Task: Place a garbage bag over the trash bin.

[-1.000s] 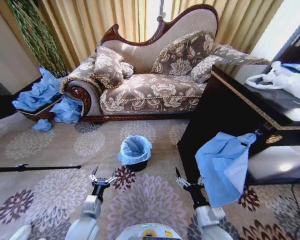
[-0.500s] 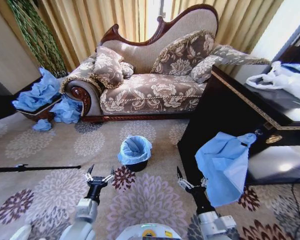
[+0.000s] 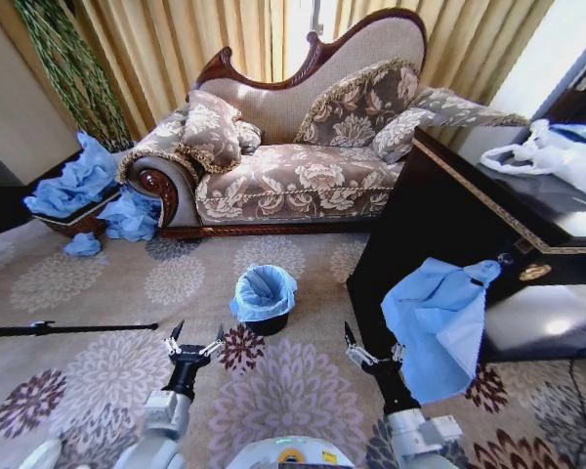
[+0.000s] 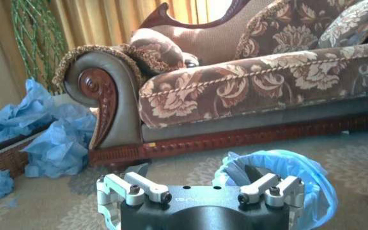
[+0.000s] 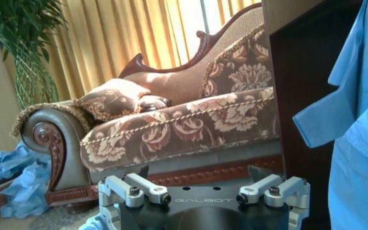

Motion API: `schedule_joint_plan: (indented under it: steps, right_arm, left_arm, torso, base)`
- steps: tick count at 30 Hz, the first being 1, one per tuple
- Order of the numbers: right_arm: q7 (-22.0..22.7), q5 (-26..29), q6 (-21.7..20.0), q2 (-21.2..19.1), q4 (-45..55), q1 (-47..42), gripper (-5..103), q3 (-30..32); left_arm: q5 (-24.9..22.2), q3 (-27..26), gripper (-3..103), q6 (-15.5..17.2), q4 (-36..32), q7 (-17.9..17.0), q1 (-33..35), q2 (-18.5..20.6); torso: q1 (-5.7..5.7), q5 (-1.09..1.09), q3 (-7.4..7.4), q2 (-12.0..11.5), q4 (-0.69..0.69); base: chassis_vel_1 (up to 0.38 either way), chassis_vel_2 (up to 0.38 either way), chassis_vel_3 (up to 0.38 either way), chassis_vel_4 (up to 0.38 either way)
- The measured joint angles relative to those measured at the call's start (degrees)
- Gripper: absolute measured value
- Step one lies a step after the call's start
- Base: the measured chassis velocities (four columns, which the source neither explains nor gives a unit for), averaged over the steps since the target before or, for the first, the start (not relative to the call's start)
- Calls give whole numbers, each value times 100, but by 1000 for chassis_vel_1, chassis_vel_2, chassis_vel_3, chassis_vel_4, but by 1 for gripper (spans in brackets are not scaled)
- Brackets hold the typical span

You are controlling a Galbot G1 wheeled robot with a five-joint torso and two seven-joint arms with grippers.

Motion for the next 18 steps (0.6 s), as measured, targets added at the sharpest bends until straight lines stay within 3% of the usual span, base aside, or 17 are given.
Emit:
schedule_joint_plan:
  steps: [2, 6, 13, 16, 18]
  right_arm:
    - [12, 36, -83, 2, -45, 92, 100, -8]
    - [70, 462, -474, -220, -476, 738, 100, -165]
    - [-38, 700, -771, -249, -1107, 1603, 100, -399]
    - [16, 796, -919, -262, -1479, 2131, 100, -605]
    - [329, 1063, -1151, -243, -2034, 3040, 100, -1018]
  left_arm:
    - [-102, 3, 100, 3, 4, -17, -50, 43]
    - [-499, 112, 100, 356, 13, -267, -423, 309]
    - [-674, 132, 100, 531, 97, -306, -580, 520]
    - [-741, 83, 100, 550, 132, -307, -590, 529]
    - [-751, 5, 100, 546, 246, -285, -600, 516]
  torso:
    - [0, 0, 0, 0, -1]
    - [0, 1, 0, 0, 0]
    - [0, 0, 0, 0, -2]
    - [1, 1, 1, -1, -1]
    - [1, 0, 1, -2, -1]
  base:
    - [0, 0, 0, 0]
    - [0, 0, 0, 0]
    - [0, 0, 0, 0]
    - [0, 0, 0, 0]
    - [0, 0, 0, 0]
